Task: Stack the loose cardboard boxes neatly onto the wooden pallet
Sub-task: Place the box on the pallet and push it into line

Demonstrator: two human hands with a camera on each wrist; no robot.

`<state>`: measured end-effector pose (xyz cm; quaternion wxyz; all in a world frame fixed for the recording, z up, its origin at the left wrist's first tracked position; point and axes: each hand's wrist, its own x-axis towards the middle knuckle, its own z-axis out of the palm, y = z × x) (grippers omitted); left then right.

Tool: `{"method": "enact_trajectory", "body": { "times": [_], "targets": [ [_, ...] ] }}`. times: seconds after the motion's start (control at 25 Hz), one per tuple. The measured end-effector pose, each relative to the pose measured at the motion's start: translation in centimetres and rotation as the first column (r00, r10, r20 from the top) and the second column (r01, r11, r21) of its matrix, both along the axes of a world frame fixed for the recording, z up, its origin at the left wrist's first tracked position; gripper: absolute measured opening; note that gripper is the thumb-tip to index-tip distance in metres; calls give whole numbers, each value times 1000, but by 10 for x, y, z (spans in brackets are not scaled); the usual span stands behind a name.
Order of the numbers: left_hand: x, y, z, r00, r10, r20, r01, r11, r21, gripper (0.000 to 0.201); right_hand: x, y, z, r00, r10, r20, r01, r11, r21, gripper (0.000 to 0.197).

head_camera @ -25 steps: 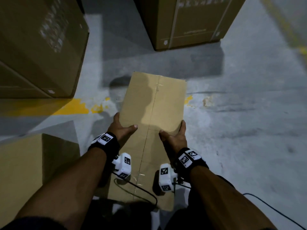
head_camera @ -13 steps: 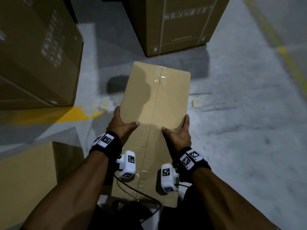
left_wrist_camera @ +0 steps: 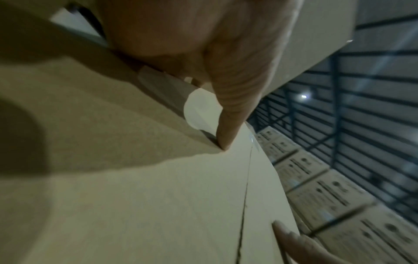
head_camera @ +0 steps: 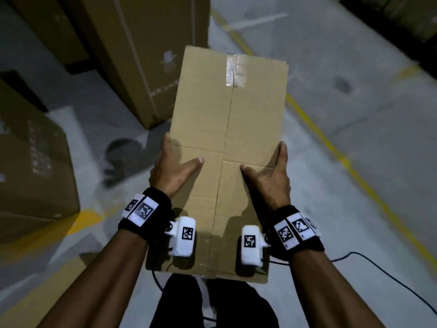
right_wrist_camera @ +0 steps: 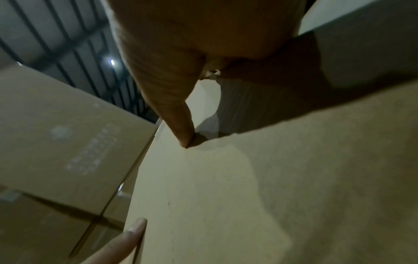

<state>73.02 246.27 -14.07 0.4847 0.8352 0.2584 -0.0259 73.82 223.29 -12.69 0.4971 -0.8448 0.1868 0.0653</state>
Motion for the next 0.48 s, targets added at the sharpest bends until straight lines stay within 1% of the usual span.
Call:
{"method": "enact_trajectory", "body": {
  "times": [0.12,0.2,0.28,0.36,0.48],
  "targets": [
    [14,-44,47,986,-133,100,128,991,47,114,-15,-41,50,990,-130,60,130,991,16,107],
    [24,-72,67,964,-234,128,227,971,67,113,-26,-66,68,966,-230,117,228,973,31,107],
    [25,-100,85,934,-332,134,324,943,80,114,-43,-86,83,937,-319,142,318,948,24,108],
    [26,-129,102,882,-444,157,431,896,107,113,-64,-105,97,890,-419,182,421,906,25,108],
    [22,-172,116,787,-591,179,572,807,146,107,-95,-134,100,815,-539,212,547,837,22,107]
  ]
}}
